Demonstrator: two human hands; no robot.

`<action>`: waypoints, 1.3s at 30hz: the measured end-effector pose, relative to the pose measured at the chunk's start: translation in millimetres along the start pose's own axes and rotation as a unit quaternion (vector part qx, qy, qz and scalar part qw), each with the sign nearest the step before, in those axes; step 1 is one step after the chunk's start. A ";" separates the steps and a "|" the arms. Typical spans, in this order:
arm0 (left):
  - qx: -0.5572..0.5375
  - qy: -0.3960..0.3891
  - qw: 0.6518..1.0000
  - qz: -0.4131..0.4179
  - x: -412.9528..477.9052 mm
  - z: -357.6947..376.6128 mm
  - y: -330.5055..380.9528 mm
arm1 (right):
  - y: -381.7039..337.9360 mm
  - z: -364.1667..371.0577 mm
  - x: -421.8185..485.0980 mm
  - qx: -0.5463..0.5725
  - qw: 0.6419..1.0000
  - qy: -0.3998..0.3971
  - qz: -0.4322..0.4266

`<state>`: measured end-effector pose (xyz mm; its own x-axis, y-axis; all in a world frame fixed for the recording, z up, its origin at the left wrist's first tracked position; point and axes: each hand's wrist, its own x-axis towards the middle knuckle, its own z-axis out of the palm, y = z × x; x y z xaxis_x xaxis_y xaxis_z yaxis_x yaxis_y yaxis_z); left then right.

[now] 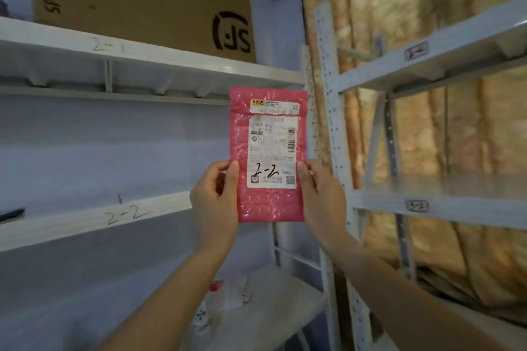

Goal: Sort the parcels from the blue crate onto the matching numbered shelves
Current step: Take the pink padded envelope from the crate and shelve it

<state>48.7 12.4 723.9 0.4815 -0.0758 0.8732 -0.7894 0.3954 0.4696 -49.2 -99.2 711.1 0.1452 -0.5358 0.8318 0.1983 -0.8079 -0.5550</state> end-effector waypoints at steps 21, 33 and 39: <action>-0.267 -0.109 0.953 -0.096 -14.2 191.9 44.7 | 22.3 -189.9 58.5 -0.073 0.995 0.066 -0.022; -0.301 -0.123 0.946 -0.011 31.5 306.8 76.5 | 39.9 -258.4 167.0 -0.164 0.978 0.047 -0.117; -0.292 -0.058 0.954 0.023 100.2 350.6 99.6 | 25.3 -275.6 246.2 -0.238 0.950 0.022 -0.199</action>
<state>-115.2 -276.7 903.9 0.3790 -0.1345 0.9156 -0.4453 0.8408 0.3078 -275.6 -319.2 904.9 0.1085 -0.1657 0.9802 -0.2327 -0.9629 -0.1370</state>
